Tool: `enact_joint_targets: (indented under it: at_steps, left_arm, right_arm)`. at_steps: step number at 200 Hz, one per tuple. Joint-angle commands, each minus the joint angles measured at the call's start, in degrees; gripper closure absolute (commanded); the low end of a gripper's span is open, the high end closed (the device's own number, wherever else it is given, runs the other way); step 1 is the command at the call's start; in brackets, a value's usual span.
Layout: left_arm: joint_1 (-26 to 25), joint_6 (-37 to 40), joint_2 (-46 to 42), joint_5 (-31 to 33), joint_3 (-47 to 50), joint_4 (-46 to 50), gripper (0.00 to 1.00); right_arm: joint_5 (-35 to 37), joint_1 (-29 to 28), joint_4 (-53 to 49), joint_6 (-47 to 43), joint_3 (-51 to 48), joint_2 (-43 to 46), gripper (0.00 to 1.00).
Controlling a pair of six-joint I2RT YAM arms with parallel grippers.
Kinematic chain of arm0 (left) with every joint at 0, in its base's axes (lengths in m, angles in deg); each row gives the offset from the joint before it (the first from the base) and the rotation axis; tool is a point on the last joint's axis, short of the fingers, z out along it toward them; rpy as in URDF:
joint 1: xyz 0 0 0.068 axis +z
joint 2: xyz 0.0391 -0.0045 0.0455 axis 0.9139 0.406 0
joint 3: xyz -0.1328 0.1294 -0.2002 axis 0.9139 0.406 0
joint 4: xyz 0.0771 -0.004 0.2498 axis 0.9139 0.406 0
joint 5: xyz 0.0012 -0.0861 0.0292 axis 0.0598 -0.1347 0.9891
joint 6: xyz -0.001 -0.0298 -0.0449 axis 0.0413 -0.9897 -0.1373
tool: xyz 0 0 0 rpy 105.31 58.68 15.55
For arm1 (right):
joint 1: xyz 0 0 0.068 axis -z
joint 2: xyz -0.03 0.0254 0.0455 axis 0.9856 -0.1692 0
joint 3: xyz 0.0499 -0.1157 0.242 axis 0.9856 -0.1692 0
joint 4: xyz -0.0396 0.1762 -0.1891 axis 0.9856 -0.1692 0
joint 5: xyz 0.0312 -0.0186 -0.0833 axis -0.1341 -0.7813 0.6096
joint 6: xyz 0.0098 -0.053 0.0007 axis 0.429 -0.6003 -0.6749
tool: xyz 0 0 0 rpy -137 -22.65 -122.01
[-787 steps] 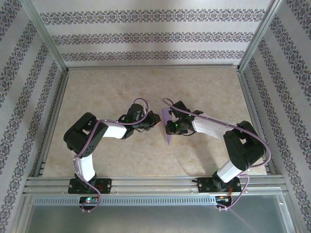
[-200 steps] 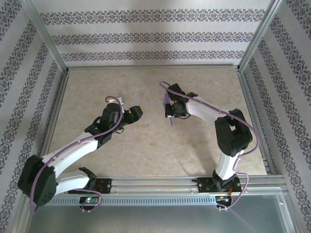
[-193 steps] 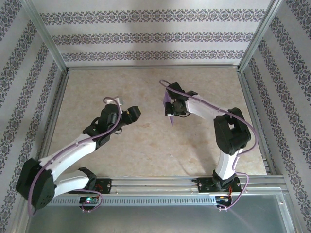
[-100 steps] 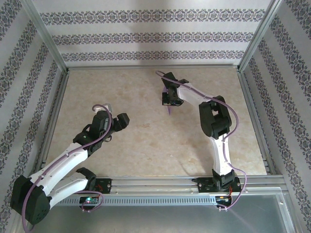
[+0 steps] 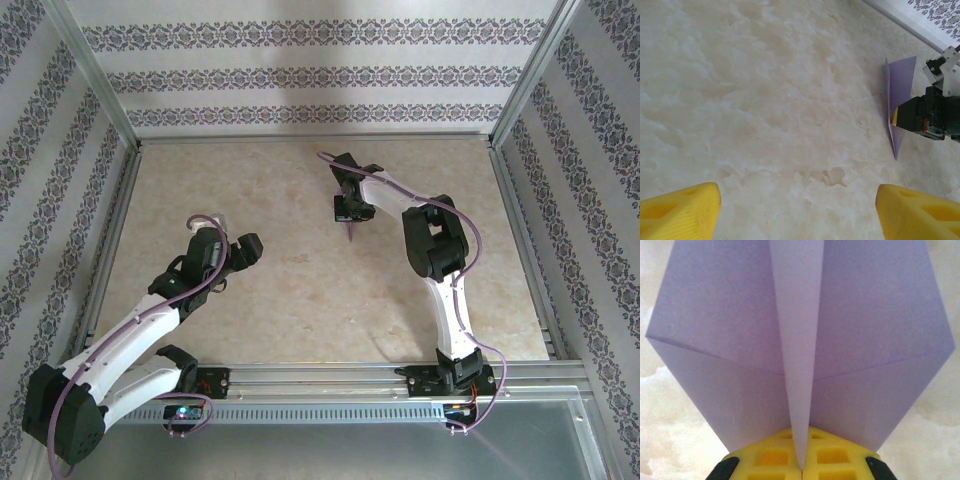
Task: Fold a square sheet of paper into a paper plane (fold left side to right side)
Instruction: Place the paper plane at the top-center of the table.
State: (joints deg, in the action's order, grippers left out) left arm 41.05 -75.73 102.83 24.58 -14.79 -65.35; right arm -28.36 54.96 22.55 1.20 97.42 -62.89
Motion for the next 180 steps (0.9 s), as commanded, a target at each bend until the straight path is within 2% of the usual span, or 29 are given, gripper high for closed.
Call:
enact_joint_targets:
  at_steps: [1, 151, 180]
  left_arm:
    - [0.8, 0.9, -0.4, 0.0, 0.4, 1.7, 0.19]
    - [2.3, 2.2, -0.5, -0.8, -1.0, 2.8, 0.17]
    - [3.1, 2.2, -0.5, -1.8, -1.1, 2.6, 0.17]
  right_arm:
    - [1.3, 0.5, -1.6, -0.3, 0.4, -1.4, 0.92]
    - [0.2, 0.8, -1.2, -1.1, -3.2, 2.0, 0.59]
    - [0.4, 0.9, -1.0, -1.1, -4.0, 3.3, 0.58]
